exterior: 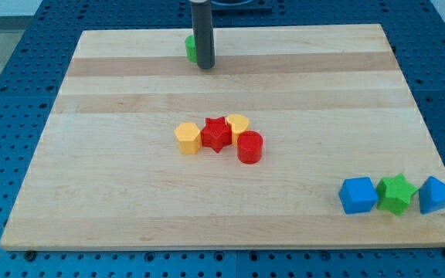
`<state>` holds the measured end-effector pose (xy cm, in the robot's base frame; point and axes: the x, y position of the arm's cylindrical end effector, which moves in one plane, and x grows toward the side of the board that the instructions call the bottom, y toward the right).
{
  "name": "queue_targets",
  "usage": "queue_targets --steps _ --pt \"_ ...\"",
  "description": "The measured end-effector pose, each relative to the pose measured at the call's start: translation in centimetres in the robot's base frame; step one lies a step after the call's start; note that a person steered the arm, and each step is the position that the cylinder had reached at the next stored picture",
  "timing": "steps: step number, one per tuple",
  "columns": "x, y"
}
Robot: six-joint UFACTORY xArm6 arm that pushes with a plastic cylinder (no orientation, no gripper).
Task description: Move your hand towards the right of the board
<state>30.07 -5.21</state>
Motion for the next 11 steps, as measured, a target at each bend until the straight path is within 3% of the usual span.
queue_targets --steps 2,3,4,5,6,7,8,9,10,11 --pt "-4.7 -4.2" --pt "-2.4 -5.4" --pt "-2.9 -7.9" --pt "-5.5 -6.4" --pt "-4.7 -5.7" --pt "-0.6 -2.9" --pt "-0.4 7.0" --pt "-0.5 21.1" --pt "2.1 32.8" --pt "4.3 39.6"
